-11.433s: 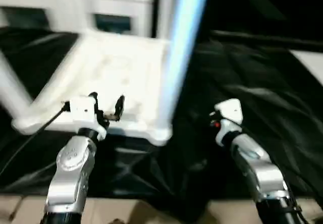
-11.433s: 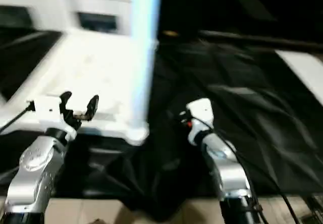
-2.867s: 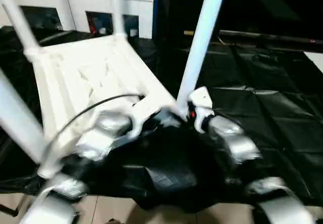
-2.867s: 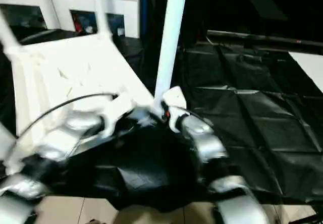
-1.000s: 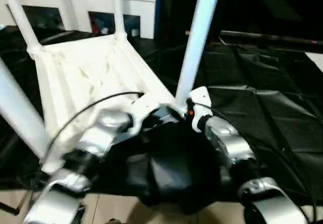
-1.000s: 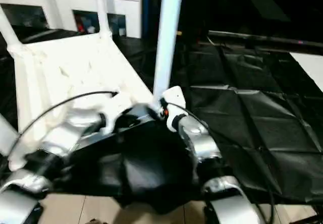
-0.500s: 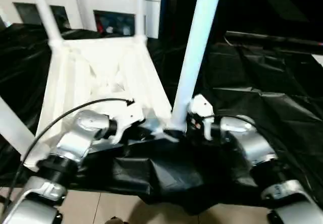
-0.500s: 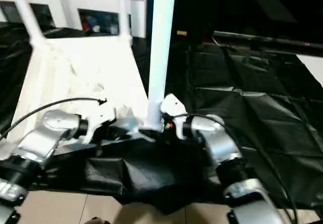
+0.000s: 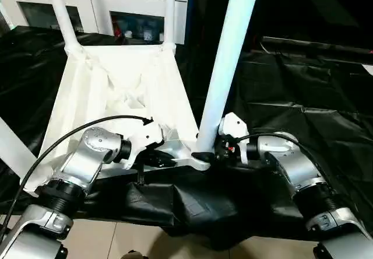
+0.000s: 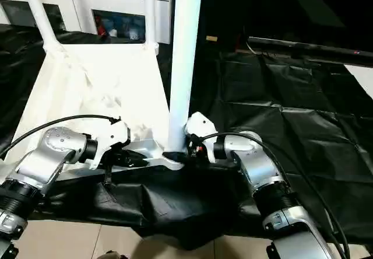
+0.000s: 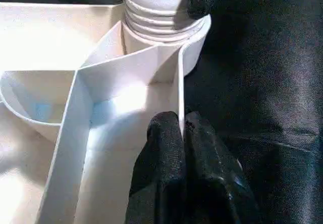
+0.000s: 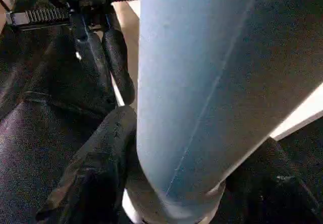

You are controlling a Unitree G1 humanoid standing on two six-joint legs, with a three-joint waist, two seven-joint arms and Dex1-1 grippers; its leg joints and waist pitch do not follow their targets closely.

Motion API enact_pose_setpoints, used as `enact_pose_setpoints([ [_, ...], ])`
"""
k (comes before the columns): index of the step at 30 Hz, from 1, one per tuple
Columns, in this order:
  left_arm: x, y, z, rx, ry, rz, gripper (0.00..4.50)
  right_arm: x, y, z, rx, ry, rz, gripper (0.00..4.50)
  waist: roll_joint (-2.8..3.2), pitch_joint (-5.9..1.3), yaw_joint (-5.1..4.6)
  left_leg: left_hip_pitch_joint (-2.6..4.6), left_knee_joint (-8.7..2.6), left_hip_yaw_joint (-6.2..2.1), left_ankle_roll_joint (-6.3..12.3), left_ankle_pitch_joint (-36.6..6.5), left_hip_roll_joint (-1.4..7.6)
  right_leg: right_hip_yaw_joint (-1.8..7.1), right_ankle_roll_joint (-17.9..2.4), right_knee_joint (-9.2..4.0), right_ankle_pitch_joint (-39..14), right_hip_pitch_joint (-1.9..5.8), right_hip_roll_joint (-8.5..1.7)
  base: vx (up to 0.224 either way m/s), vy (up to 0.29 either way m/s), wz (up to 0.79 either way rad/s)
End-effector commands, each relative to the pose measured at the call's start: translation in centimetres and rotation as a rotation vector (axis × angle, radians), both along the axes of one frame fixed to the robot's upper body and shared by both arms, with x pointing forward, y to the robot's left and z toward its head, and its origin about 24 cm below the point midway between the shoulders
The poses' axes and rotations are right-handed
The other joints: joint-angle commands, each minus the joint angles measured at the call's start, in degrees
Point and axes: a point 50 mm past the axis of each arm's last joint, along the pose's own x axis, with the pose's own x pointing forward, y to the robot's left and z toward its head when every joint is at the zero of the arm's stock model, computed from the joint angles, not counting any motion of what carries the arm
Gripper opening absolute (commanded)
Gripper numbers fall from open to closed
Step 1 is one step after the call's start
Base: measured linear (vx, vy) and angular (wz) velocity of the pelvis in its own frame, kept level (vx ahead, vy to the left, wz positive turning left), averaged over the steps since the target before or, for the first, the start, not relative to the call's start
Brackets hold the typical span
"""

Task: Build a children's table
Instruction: Rotate leg to tighten

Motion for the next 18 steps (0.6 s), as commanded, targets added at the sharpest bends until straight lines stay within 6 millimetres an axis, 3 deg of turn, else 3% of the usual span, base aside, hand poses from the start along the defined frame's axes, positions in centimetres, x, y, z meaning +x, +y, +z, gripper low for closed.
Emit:
enact_pose_setpoints([
  [1, -0.85, -1.33, -0.43, -0.008, 0.028, -0.094, 0.00, -0.51, 0.09, -0.64, -0.048, 0.018, 0.038, 2.29, 0.18, -3.52, -0.05, 1.49, -3.92, -0.08, 1.34, -9.9, 1.63, 1.69, -13.6, -3.87, -3.1, 1.89, -3.76, 0.000, 0.000, 0.00],
  [12, -0.89, -1.09, -0.55, -0.001, 0.033, -0.085, 0.00, -0.74, 0.03, -0.97, -0.051, 0.028, 0.038, 2.08, 0.19, -3.62, -0.06, 1.47, -3.82, -0.07, 1.65, -8.9, 1.59, 1.66, -13.7, -3.70, -2.1, 1.94, -3.70, 0.000, 0.000, 0.00],
  [13, -0.89, -1.10, -0.55, -0.002, 0.033, -0.084, 0.00, -0.61, -0.06, -1.03, -0.038, 0.054, 0.012, 2.64, 0.14, -3.59, -0.08, 1.48, -3.82, -0.04, 1.60, -9.0, 1.59, 1.66, -13.8, -3.75, -2.2, 1.93, -3.69, 0.000, 0.000, 0.00],
  [18, -0.84, -1.16, -0.51, -0.005, 0.033, -0.083, 0.00, -0.48, -0.18, -1.06, -0.015, 0.092, -0.007, 2.98, 0.30, -3.64, -0.06, 1.53, -3.85, -0.08, 1.27, -9.3, 1.58, 1.64, -13.9, -3.71, -2.1, 1.96, -3.67, 0.000, 0.000, 0.00],
])
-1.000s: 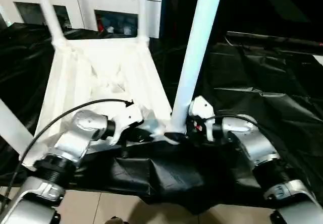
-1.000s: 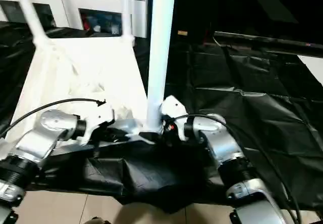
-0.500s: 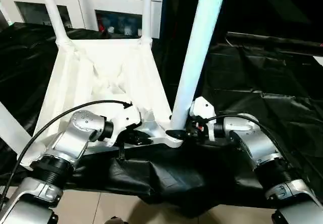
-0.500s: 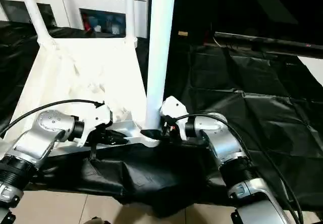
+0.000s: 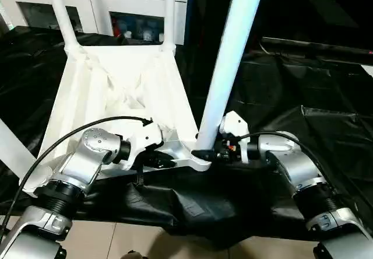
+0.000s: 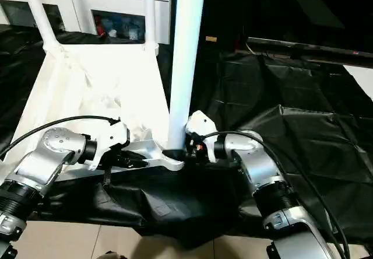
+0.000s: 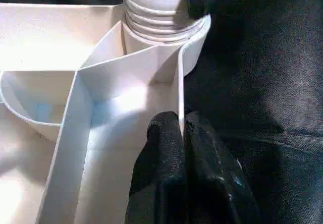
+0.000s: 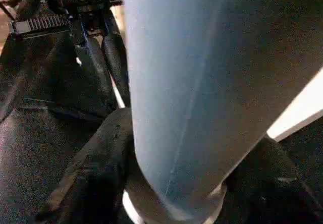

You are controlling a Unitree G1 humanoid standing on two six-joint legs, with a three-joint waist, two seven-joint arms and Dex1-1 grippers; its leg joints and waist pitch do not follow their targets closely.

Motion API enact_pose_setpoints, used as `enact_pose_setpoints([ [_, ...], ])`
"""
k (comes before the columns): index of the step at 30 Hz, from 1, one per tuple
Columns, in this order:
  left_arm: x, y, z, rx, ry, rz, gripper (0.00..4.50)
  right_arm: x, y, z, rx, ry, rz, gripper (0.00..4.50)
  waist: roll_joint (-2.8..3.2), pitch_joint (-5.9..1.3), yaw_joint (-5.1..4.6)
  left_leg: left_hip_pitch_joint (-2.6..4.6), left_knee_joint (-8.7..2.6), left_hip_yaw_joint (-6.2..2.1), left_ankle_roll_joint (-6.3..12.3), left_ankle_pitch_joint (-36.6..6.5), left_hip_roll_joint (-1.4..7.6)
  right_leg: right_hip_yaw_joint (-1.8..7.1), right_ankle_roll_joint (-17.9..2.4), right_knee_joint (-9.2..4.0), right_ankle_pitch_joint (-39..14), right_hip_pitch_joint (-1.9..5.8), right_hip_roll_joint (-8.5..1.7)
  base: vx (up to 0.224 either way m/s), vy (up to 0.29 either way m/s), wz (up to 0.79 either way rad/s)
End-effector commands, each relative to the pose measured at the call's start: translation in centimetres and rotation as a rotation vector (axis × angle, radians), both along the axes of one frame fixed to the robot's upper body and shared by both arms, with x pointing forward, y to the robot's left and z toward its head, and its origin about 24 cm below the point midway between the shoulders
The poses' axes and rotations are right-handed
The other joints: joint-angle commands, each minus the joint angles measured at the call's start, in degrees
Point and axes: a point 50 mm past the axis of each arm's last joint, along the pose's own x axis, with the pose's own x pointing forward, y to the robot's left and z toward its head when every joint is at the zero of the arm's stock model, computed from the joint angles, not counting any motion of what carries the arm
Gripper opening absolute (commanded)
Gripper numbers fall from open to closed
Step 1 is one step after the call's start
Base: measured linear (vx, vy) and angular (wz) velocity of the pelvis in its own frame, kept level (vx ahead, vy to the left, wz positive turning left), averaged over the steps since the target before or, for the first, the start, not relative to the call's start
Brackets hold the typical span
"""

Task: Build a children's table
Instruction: Rotate leg to tighten

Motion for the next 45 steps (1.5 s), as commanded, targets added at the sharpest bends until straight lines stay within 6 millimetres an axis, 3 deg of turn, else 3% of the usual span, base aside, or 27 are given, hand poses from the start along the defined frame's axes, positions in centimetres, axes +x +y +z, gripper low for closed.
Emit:
enact_pose_setpoints([
  [1, -0.7, -1.3, -0.5, -0.008, 0.036, -0.082, 0.00, -0.5, -0.1, -0.9, -0.031, 0.037, 0.013, 3.09, 0.35, -3.60, -0.04, 1.55, -3.87, -0.08, 1.17, -9.4, 1.60, 1.64, -13.9, -3.75, -2.1, 1.90, -3.68, 0.000, 0.000, 0.00],
  [4, -0.6, -1.4, -0.5, -0.007, 0.032, -0.083, 0.00, 0.0, -0.3, -1.0, -0.077, -0.045, -0.029, 3.29, 0.52, -3.63, -0.01, 1.54, -3.85, -0.07, 0.60, -9.2, 1.57, 1.63, -14.0, -3.72, -1.9, 1.86, -3.75, 0.000, 0.000, 0.00],
  [5, -0.6, -1.4, -0.5, -0.007, 0.031, -0.084, 0.00, 0.2, -0.3, -1.0, -0.086, -0.065, -0.046, 3.53, 0.47, -3.64, -0.07, 1.52, -3.83, -0.04, 0.57, -9.3, 1.52, 1.63, -14.0, -3.72, -1.8, 1.90, -3.70, 0.000, 0.000, 0.00],
  [17, -0.5, -1.2, -0.4, 0.004, 0.028, -0.085, 0.00, 0.2, -0.2, -1.1, -0.073, -0.055, -0.047, 3.53, 0.59, -3.65, -0.22, 1.51, -3.82, -0.12, 0.95, -9.6, 1.52, 1.63, -14.2, -3.63, -0.9, 2.02, -3.59, 0.000, 0.000, 0.00],
  [27, -0.5, -1.1, -0.5, 0.010, 0.032, -0.085, 0.00, 0.1, 0.1, -1.2, -0.057, -0.037, -0.040, 2.74, 0.72, -3.66, -0.26, 1.55, -3.85, -0.15, 0.67, -10.3, 1.52, 1.61, -14.4, -3.63, -1.0, 2.03, -3.57, 0.000, 0.000, 0.00],
  [38, -0.5, -1.0, -0.5, 0.012, 0.030, -0.081, 0.00, 0.0, 0.2, -1.4, -0.051, -0.035, -0.044, 2.67, 0.75, -3.71, -0.24, 1.56, -3.79, -0.13, 0.82, -9.8, 1.51, 1.62, -14.6, -3.55, -0.1, 2.08, -3.58, 0.000, 0.000, 0.00],
  [40, 0.0, -1.5, -0.5, -0.005, 0.001, -0.013, 0.00, 0.5, 0.4, -1.6, -0.014, -0.048, -0.155, 2.67, 0.78, -3.68, -0.23, 1.57, -3.81, -0.13, 0.76, -9.8, 1.53, 1.63, -14.6, -3.55, -0.2, 2.02, -3.60, 0.000, 0.000, 0.00],
  [43, 0.5, -2.0, -0.6, -0.005, -0.019, 0.052, 0.00, 0.9, 0.6, -1.8, -0.005, -0.056, -0.241, 2.66, 0.64, -3.49, -0.40, 1.72, -4.07, -0.20, -0.82, -12.2, 1.50, 1.62, -14.0, -4.00, -5.0, 1.88, -3.73, 0.000, 0.000, 0.00],
  [45, 1.6, -3.6, -0.7, -0.027, -0.070, 0.164, 0.00, 1.3, 1.5, -2.3, 0.059, -0.025, -0.387, 2.66, 0.64, -3.42, -0.62, 1.69, -4.16, -0.24, -1.26, -13.2, 1.54, 1.69, -13.4, -4.21, -6.9, 1.73, -3.70, 0.000, 0.000, 0.00],
])
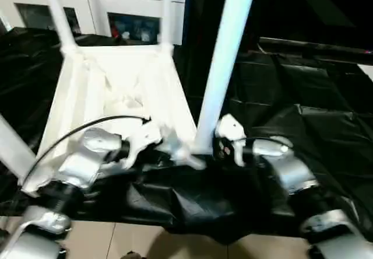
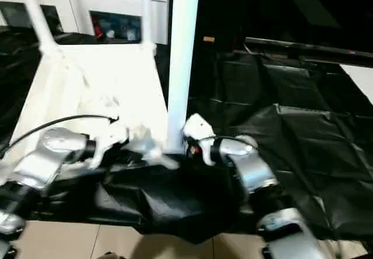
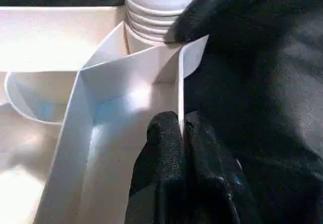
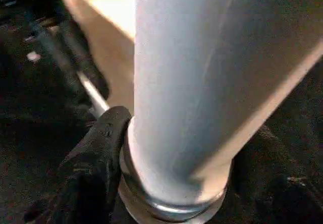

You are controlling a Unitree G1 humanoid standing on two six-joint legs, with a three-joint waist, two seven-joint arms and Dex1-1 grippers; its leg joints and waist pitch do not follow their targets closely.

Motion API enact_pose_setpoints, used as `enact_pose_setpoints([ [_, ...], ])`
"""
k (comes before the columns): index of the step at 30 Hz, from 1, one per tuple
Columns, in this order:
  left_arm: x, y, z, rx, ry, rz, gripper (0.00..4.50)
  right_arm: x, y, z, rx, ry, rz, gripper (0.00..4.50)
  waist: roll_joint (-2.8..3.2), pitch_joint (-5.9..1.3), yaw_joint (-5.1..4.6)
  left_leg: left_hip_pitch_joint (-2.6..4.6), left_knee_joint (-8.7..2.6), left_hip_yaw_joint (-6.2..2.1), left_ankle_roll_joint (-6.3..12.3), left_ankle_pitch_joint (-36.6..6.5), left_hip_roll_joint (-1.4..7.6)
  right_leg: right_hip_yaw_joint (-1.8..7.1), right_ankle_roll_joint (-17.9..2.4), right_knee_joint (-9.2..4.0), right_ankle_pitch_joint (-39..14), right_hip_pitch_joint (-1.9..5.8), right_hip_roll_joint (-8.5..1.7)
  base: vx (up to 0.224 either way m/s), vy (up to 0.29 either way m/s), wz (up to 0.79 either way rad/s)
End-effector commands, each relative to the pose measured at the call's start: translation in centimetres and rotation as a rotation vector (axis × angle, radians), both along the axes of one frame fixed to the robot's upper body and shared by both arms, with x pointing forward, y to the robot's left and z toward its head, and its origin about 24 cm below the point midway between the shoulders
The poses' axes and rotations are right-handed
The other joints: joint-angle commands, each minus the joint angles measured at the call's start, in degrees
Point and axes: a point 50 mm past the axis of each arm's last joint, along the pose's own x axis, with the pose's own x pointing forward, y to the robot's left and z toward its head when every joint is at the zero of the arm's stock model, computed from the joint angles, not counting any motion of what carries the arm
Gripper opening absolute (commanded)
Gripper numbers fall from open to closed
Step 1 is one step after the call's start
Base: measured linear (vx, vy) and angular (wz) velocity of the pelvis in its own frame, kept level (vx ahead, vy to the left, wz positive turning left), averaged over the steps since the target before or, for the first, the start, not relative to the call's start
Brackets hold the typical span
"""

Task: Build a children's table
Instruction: Rotate leg to tighten

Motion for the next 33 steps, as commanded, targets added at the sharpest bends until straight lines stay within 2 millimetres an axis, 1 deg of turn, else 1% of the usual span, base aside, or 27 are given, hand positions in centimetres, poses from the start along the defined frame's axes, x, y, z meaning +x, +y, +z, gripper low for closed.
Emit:
enact_pose_setpoints([
  [1, 0.8, -3.3, -0.4, -0.034, -0.036, 0.084, 0.00, 0.6, 1.3, -0.7, 0.072, 0.039, -0.201, 2.66, 0.77, -3.28, -0.16, 1.63, -4.30, -0.22, -1.88, -13.7, 1.48, 1.80, -13.1, -4.42, -8.2, 1.39, -3.69, 0.000, 0.000, 0.00],
  [2, 1.1, -4.0, -0.5, -0.040, -0.049, 0.125, 0.00, 0.7, 1.7, -0.9, 0.100, 0.057, -0.265, 2.66, 0.66, -3.26, -0.21, 1.68, -4.35, -0.21, -2.10, -14.0, 1.46, 1.83, -12.9, -4.62, -9.2, 1.39, -3.76, 0.000, 0.000, 0.00],
  [3, 1.4, -5.4, -0.6, -0.043, -0.059, 0.167, 0.00, 1.0, 2.4, -1.3, 0.085, 0.065, -0.364, 2.66, 0.61, -3.41, 0.05, 1.74, -4.29, -0.30, -2.43, -14.2, 1.43, 1.78, -12.3, -4.74, -10.9, 1.43, -3.95, 0.000, 0.000, 0.00],
  [4, 1.4, -5.4, -0.6, -0.043, -0.059, 0.167, 0.00, 1.0, 2.4, -1.3, 0.085, 0.065, -0.364, 2.66, 0.61, -3.28, -0.07, 1.68, -4.45, -0.37, -2.74, -14.2, 1.45, 1.77, -11.8, -4.86, -11.6, 1.26, -3.86, 0.000, 0.000, 0.00],
  [5, 1.5, -6.1, -0.6, -0.049, -0.061, 0.174, 0.00, 1.0, 2.8, -1.4, 0.073, 0.063, -0.387, 2.66, 0.59, -3.40, 0.00, 1.67, -4.39, -0.41, -2.70, -14.3, 1.42, 1.71, -11.5, -4.87, -11.6, 1.39, -3.88, 0.000, 0.000, 0.00],
  [6, 1.5, -7.3, -0.6, -0.053, -0.061, 0.182, 0.00, 0.9, 3.8, -1.6, 0.065, 0.067, -0.379, 2.66, 0.66, -3.47, 0.05, 1.48, -4.28, -0.37, -2.34, -13.5, 1.32, 1.77, -11.0, -4.87, -10.2, 1.43, -3.85, 0.000, 0.000, 0.00],
  [8, 1.4, -7.9, -0.6, -0.043, -0.069, 0.169, 0.00, 0.7, 4.6, -1.6, 0.055, 0.059, -0.347, 2.66, 0.52, -3.51, 0.05, 1.35, -4.23, -0.33, -1.75, -13.1, 1.27, 1.76, -10.9, -4.86, -9.1, 1.54, -3.79, 0.000, 0.000, 0.00],
  [10, 1.3, -8.3, -0.7, -0.032, -0.077, 0.143, 0.00, 0.5, 5.4, -1.4, 0.056, 0.039, -0.291, 2.66, 0.96, -3.53, 0.18, 1.23, -4.21, -0.35, -1.22, -12.4, 1.21, 1.74, -10.9, -4.82, -7.2, 1.63, -3.69, 0.000, 0.000, 0.00],
  [11, 1.2, -8.3, -0.8, -0.034, -0.076, 0.132, 0.00, 0.4, 5.5, -1.2, 0.070, 0.038, -0.273, 2.66, 0.94, -3.55, 0.19, 1.23, -4.23, -0.36, -1.16, -12.5, 1.26, 1.73, -10.9, -4.81, -7.0, 1.63, -3.75, 0.000, 0.000, 0.00],
  [12, 1.2, -8.2, -0.8, -0.036, -0.074, 0.128, 0.00, 0.5, 5.5, -1.1, 0.077, 0.037, -0.268, 3.21, 0.99, -3.50, 0.15, 1.30, -4.30, -0.38, -1.15, -13.0, 1.28, 1.69, -10.9, -4.83, -7.1, 1.57, -3.67, 0.000, 0.000, 0.00],
  [13, 1.2, -8.1, -0.8, -0.040, -0.075, 0.114, 0.00, 0.5, 5.3, -0.9, 0.087, 0.036, -0.259, 3.35, 1.00, -3.49, 0.12, 1.32, -4.33, -0.40, -1.22, -13.6, 1.29, 1.69, -11.0, -4.86, -7.5, 1.55, -3.67, 0.000, 0.000, 0.00],
  [14, 1.2, -8.1, -0.8, -0.040, -0.075, 0.114, 0.00, 0.5, 5.3, -0.9, 0.087, 0.036, -0.259, 3.35, 0.98, -3.49, 0.12, 1.33, -4.34, -0.40, -1.21, -13.9, 1.29, 1.69, -11.0, -4.92, -7.8, 1.56, -3.69, 0.000, 0.000, 0.00],
  [15, 1.0, -7.7, -0.8, -0.046, -0.071, 0.091, 0.00, 0.6, 4.8, -0.7, 0.085, 0.026, -0.254, 3.35, 1.00, -3.48, 0.15, 1.30, -4.36, -0.42, -1.16, -14.1, 1.31, 1.72, -11.1, -4.94, -7.9, 1.56, -3.74, 0.000, 0.000, 0.00],
  [16, 0.8, -7.3, -0.7, -0.052, -0.068, 0.074, 0.00, 0.7, 4.3, -0.5, 0.080, 0.016, -0.240, 3.52, 1.02, -3.54, 0.17, 1.35, -4.37, -0.44, -1.05, -14.2, 1.35, 1.72, -11.1, -4.93, -7.9, 1.56, -3.75, 0.000, 0.000, 0.00],
  [18, 0.8, -7.1, -0.7, -0.055, -0.069, 0.067, 0.00, 0.7, 4.1, -0.5, 0.077, 0.011, -0.231, 3.82, 1.03, -3.49, 0.14, 1.26, -4.38, -0.41, -0.94, -14.0, 1.38, 1.73, -11.4, -4.84, -7.2, 1.59, -3.73, 0.000, 0.000, 0.00],
  [19, 0.3, -6.1, -0.4, -0.081, -0.050, 0.013, 0.00, 0.6, 2.9, 0.0, 0.035, -0.027, -0.137, 3.82, 1.19, -3.50, 0.22, 1.29, -4.41, -0.49, -0.87, -13.9, 1.41, 1.65, -11.5, -4.82, -6.9, 1.69, -3.76, 0.000, 0.000, 0.00],
  [20, 0.2, -5.9, -0.3, -0.086, -0.052, -0.007, 0.00, 0.6, 2.6, 0.1, 0.020, -0.036, -0.111, 3.88, 1.06, -3.54, 0.26, 1.14, -4.38, -0.54, -0.63, -13.7, 1.44, 1.58, -11.5, -4.78, -6.5, 1.93, -3.74, 0.000, 0.000, 0.00],
  [21, 0.1, -5.8, -0.3, -0.090, -0.056, -0.022, 0.00, 0.5, 2.4, 0.2, 0.009, -0.042, -0.092, 4.16, 1.01, -3.57, 0.22, 1.04, -4.24, -0.39, -0.03, -12.8, 1.48, 1.71, -11.8, -4.68, -4.9, 1.90, -3.82, 0.000, 0.000, 0.00],
  [22, -0.3, -5.3, -0.2, -0.101, -0.034, -0.056, 0.00, 0.3, 1.8, 0.3, -0.033, -0.062, -0.031, 4.16, 1.02, -3.52, 0.25, 1.14, -4.19, -0.34, 0.42, -12.2, 1.45, 1.67, -12.2, -4.65, -4.2, 1.80, -3.73, 0.000, 0.000, 0.00],
  [23, -0.3, -5.2, -0.2, -0.103, -0.032, -0.060, 0.00, 0.2, 1.7, 0.3, -0.038, -0.065, -0.024, 4.24, 1.05, -3.57, 0.26, 1.11, -4.13, -0.31, 0.61, -12.0, 1.43, 1.65, -12.4, -4.57, -4.1, 1.88, -3.71, 0.000, 0.000, 0.00],
  [24, -0.8, -4.6, -0.1, -0.109, -0.021, -0.114, 0.00, -0.1, 0.8, 0.5, -0.076, -0.076, 0.049, 4.24, 1.15, -3.51, 0.53, 1.15, -4.07, -0.24, 1.05, -11.7, 1.56, 1.71, -12.7, -4.60, -3.9, 1.83, -3.80, 0.000, 0.000, 0.00],
  [25, -1.0, -4.3, 0.0, -0.114, -0.012, -0.131, 0.00, -0.3, 0.5, 0.6, -0.085, -0.074, 0.078, 4.24, 1.02, -3.42, 0.46, 1.05, -4.07, -0.14, 1.19, -11.9, 1.47, 1.74, -12.6, -4.63, -4.3, 1.80, -3.70, 0.000, 0.000, 0.00],
  [26, -1.2, -3.9, 0.1, -0.115, 0.000, -0.153, 0.00, -0.5, 0.0, 0.7, -0.097, -0.069, 0.120, 4.24, 1.18, -3.37, 0.42, 1.16, -4.23, -0.20, 1.14, -12.5, 1.55, 1.73, -12.4, -4.66, -5.4, 1.64, -3.67, 0.000, 0.000, 0.00],
  [27, -1.3, -3.6, 0.2, -0.112, 0.004, -0.166, 0.00, -0.6, -0.3, 0.8, -0.103, -0.066, 0.146, 4.24, 1.10, -3.37, 0.52, 1.26, -4.26, -0.27, 0.96, -12.9, 1.64, 1.66, -12.4, -4.72, -5.9, 1.78, -3.69, 0.000, 0.000, 0.00],
  [29, -1.5, -3.1, 0.2, -0.103, 0.014, -0.183, 0.00, -0.9, -0.7, 0.9, -0.105, -0.059, 0.181, 4.24, 1.26, -3.34, 0.39, 1.19, -4.27, -0.23, 1.01, -13.1, 1.62, 1.73, -12.6, -4.67, -6.2, 1.58, -3.67, 0.000, 0.000, 0.00],
  [31, -1.8, -2.2, 0.2, -0.085, 0.035, -0.215, 0.00, -1.1, -1.2, 1.1, -0.097, -0.042, 0.226, 4.24, 1.07, -3.35, 0.33, 1.21, -4.30, -0.22, 1.11, -13.3, 1.61, 1.69, -12.8, -4.65, -6.5, 1.57, -3.65, 0.000, 0.000, 0.00],
  [33, -1.9, -1.5, 0.2, -0.067, 0.049, -0.230, 0.00, -1.3, -1.4, 1.2, -0.098, -0.033, 0.255, 4.24, 1.12, -3.40, 0.38, 1.22, -4.27, -0.23, 1.26, -12.8, 1.61, 1.70, -13.0, -4.57, -6.2, 1.60, -3.69, 0.000, 0.000, 0.00],
])
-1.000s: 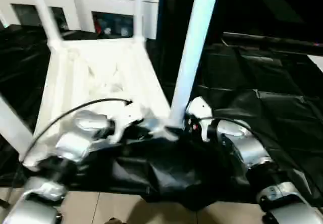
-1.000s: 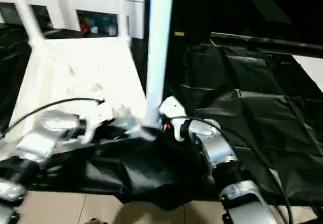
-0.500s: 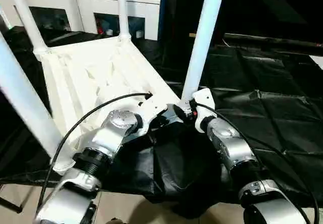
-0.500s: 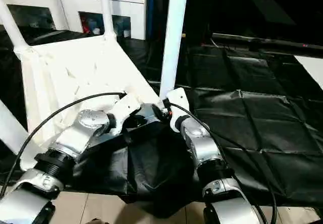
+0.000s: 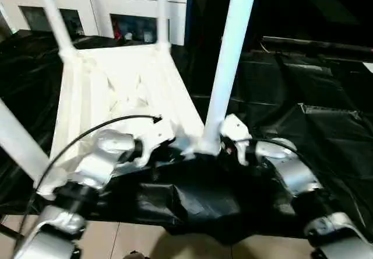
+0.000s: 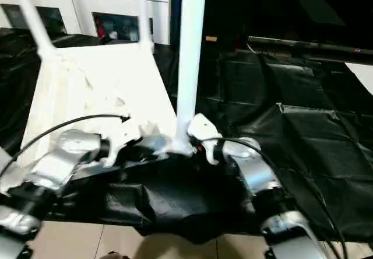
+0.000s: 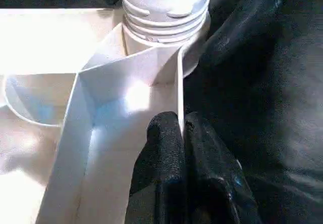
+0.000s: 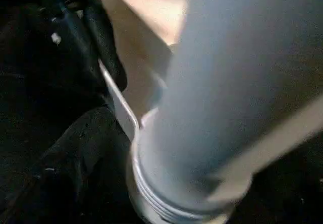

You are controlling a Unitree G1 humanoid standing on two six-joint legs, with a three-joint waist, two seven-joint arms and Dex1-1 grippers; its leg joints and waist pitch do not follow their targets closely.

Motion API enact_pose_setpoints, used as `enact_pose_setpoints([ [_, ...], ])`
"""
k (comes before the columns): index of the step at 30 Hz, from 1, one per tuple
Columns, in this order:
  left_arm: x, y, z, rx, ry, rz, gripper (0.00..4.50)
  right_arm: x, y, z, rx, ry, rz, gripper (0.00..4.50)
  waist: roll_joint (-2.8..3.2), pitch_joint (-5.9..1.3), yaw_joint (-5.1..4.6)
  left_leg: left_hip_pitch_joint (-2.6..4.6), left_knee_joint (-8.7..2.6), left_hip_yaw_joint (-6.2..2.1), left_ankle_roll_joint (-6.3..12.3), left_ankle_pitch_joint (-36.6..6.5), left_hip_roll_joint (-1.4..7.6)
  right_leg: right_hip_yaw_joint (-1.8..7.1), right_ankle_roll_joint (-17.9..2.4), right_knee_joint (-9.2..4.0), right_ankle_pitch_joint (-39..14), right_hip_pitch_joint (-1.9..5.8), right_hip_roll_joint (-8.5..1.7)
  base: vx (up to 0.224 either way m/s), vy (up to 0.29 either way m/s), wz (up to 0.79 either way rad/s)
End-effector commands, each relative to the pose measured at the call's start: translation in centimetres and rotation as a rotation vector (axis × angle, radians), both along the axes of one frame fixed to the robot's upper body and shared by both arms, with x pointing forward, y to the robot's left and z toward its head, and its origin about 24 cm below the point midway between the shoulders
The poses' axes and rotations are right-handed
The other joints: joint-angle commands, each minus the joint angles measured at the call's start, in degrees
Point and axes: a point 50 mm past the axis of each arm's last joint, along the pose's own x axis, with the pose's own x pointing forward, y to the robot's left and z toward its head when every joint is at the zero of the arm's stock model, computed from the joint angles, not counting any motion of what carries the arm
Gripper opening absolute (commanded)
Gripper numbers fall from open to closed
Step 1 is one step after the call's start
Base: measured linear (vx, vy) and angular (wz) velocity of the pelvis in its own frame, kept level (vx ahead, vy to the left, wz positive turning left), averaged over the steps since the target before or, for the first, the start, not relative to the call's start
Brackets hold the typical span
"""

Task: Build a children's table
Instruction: Rotate leg to tighten

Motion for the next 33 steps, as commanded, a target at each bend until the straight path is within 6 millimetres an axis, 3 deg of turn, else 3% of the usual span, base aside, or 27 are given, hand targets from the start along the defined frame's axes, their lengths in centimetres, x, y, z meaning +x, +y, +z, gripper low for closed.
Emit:
enact_pose_setpoints([
  [1, -0.9, -1.1, 0.2, -0.036, 0.022, -0.128, 0.00, -0.2, 0.1, 0.6, 0.007, -0.003, 0.047, 4.24, 0.08, -3.40, -0.10, 1.36, -4.04, -0.22, 1.42, -12.2, 1.62, 1.73, -13.1, -4.29, -5.5, 1.78, -3.61, 0.000, 0.000, 0.00],
  [8, -1.0, 0.0, 0.4, -0.015, 0.044, -0.143, 0.00, -0.5, 0.0, 0.9, 0.033, 0.014, 0.085, 4.24, 0.09, -3.47, 0.03, 1.52, -3.95, -0.11, 1.61, -11.0, 1.65, 1.65, -14.1, -3.96, -2.6, 1.77, -3.59, 0.000, 0.000, 0.00],
  [9, -1.0, 0.0, 0.4, -0.014, 0.044, -0.143, 0.00, -0.5, 0.0, 0.9, 0.034, 0.017, 0.086, 3.97, 0.12, -3.45, 0.06, 1.50, -3.98, -0.13, 1.63, -10.9, 1.66, 1.65, -14.1, -3.92, -2.6, 1.79, -3.60, 0.000, 0.000, 0.00],
  [12, -1.1, 0.1, 0.3, -0.015, 0.049, -0.143, 0.00, -0.7, 0.1, 0.7, 0.026, 0.024, 0.104, 3.90, 0.00, -3.46, 0.12, 1.46, -3.93, -0.11, 1.58, -10.5, 1.62, 1.66, -14.0, -3.91, -2.6, 1.86, -3.65, 0.000, 0.000, 0.00],
  [13, -1.1, 0.1, 0.3, -0.015, 0.051, -0.144, 0.00, -0.8, 0.1, 0.7, 0.026, 0.025, 0.107, 3.65, 0.03, -3.49, 0.14, 1.48, -3.90, -0.11, 1.62, -10.2, 1.63, 1.67, -13.9, -3.87, -2.4, 1.86, -3.64, 0.000, 0.000, 0.00],
  [24, -1.1, 0.2, 0.2, -0.006, 0.057, -0.141, 0.00, -1.0, 0.2, 0.4, 0.026, 0.042, 0.121, 2.77, 0.13, -3.55, 0.15, 1.51, -3.82, -0.10, 1.52, -10.0, 1.58, 1.64, -14.1, -3.80, -1.9, 1.92, -3.59, 0.000, 0.000, 0.00],
  [28, -0.9, 0.2, 0.0, -0.004, 0.044, -0.118, 0.00, -1.0, 0.3, 0.1, 0.030, 0.045, 0.101, 2.65, 0.17, -3.57, 0.17, 1.52, -3.82, -0.12, 1.44, -10.0, 1.56, 1.63, -14.1, -3.81, -1.7, 1.95, -3.58, 0.000, 0.000, 0.00],
  [30, -0.4, -0.1, -0.2, -0.001, 0.016, -0.063, 0.00, -0.7, 0.6, -0.2, 0.047, 0.040, 0.024, 2.63, 0.19, -3.49, 0.10, 1.46, -3.86, -0.09, 1.19, -10.5, 1.55, 1.67, -14.1, -3.86, -2.2, 1.86, -3.60, 0.000, 0.000, 0.00],
  [33, 0.2, -0.6, -0.4, 0.003, -0.011, 0.001, 0.00, -0.1, 0.9, -0.5, 0.066, 0.033, -0.088, 2.62, 0.05, -3.11, -0.17, 1.74, -4.19, -0.17, -0.36, -14.2, 1.52, 1.74, -13.1, -4.57, -9.0, 1.52, -3.70, 0.000, 0.000, 0.00],
])
